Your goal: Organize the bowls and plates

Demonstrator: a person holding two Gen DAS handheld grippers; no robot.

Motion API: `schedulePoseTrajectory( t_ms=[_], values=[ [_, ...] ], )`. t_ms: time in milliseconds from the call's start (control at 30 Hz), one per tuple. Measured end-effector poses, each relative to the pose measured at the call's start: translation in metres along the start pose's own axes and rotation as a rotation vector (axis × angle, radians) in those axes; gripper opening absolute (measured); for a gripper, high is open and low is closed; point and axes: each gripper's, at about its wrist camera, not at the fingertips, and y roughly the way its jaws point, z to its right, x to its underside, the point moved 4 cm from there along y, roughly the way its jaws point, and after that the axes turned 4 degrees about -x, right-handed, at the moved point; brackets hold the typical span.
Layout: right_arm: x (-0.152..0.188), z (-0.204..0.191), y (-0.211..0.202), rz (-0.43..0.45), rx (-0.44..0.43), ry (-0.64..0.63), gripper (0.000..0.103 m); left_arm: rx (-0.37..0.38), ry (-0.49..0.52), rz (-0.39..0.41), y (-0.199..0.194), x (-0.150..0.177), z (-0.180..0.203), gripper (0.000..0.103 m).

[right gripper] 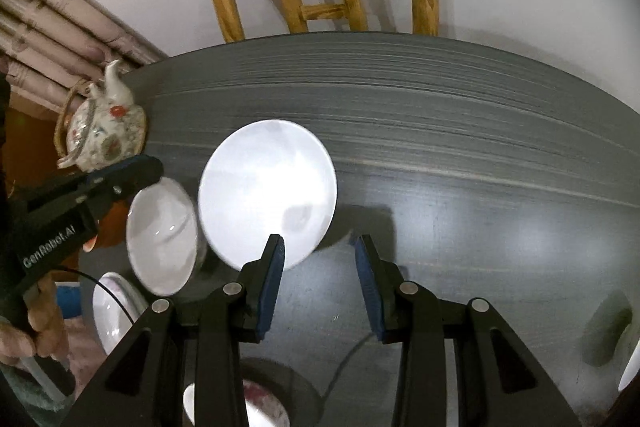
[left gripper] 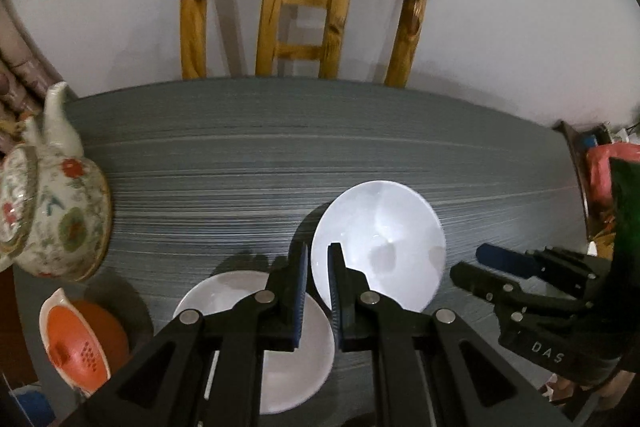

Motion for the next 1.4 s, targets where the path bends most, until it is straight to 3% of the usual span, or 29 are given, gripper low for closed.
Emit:
schedulePoseTrajectory(
  t_ms=[467,633,733,833,1400],
  values=[
    [-0.021,0.017,0.041,-0.052,-0.025,0.026,0.035,-0.016,0.021,-0.08,0.045,-0.002,0.004,0.012],
    [-0.02,0.013,0.049,-0.059,-0.051,0.026,0.018,-0.019,0.023,-0.098,0.057,0.005,0.003,0.012],
    [-0.017,0.012,0.053,-0.065,-0.059,0.033,0.013,-0.016,0.018,-0.111,0.062,0.009,0.002,0.011],
    [-0.015,0.007,0.054,-0.058,-0.047,0.005,0.008,-0.015,0.011,-0.106,0.063,0.011,0.001,0.01],
    [-0.014,0.01,0.035,-0.045,-0.052,0.039,0.008,-0.007,0.02,-0.071,0.04,0.017,0.004,0.009]
  ],
)
